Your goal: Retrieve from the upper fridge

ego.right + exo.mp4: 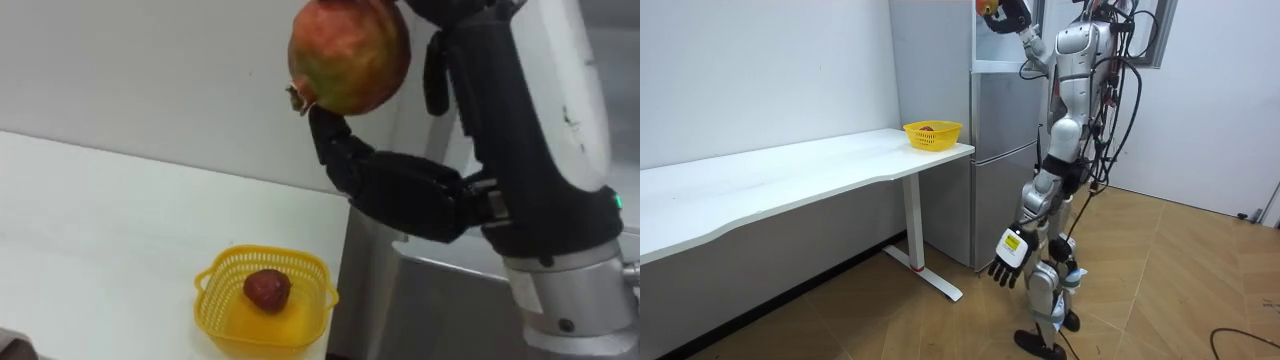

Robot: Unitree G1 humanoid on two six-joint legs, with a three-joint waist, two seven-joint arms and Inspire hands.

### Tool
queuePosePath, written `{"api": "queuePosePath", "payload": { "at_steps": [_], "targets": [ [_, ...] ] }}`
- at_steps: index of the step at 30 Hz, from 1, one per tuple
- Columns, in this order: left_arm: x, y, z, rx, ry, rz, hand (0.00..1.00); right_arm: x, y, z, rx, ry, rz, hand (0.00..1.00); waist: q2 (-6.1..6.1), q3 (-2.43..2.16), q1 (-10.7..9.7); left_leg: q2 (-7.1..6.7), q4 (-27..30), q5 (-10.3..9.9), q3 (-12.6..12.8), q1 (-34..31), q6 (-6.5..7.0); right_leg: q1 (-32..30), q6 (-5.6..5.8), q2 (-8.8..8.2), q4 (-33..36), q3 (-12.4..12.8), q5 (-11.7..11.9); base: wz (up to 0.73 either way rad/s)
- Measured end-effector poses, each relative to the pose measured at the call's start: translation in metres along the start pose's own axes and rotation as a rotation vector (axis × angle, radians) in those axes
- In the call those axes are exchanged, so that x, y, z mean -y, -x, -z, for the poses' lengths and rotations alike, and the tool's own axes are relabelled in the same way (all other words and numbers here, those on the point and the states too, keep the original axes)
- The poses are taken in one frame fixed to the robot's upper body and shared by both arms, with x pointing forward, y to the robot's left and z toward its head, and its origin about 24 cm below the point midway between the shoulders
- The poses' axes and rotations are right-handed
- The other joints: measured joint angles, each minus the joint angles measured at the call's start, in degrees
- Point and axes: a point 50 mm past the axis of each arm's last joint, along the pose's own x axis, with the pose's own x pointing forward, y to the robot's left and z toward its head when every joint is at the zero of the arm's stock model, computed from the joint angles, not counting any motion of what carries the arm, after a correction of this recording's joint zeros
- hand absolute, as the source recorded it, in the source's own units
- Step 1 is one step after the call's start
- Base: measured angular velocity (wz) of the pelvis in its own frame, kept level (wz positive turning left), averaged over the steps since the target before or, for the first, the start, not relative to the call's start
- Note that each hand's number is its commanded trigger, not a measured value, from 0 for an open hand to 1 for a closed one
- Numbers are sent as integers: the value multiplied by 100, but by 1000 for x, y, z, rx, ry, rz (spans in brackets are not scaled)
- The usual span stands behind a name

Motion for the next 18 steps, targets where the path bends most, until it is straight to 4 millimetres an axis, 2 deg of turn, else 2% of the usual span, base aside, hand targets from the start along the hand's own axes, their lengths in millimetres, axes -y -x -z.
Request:
{"api": "queuePosePath", "payload": {
  "at_steps": [6,11,18],
  "targets": [
    [4,0,4,-18,0,43,0,-11,-14,-7,64,-33,-53,100,-80,38,167,-17,31,1,-107,-65,-1,-8,2,-4,-3,-87,-1,9],
    [0,0,4,-20,-4,35,0,-31,-19,11,1,-31,-171,100,-164,66,251,-18,23,1,-165,-87,0,-6,3,-19,-1,-102,-2,5],
    [-5,-1,4,-32,-12,29,0,-49,-8,38,-138,-25,-263,100,-295,55,445,-67,48,5,-261,-118,5,-3,17,-30,-2,-147,-10,6]
  ]
}}
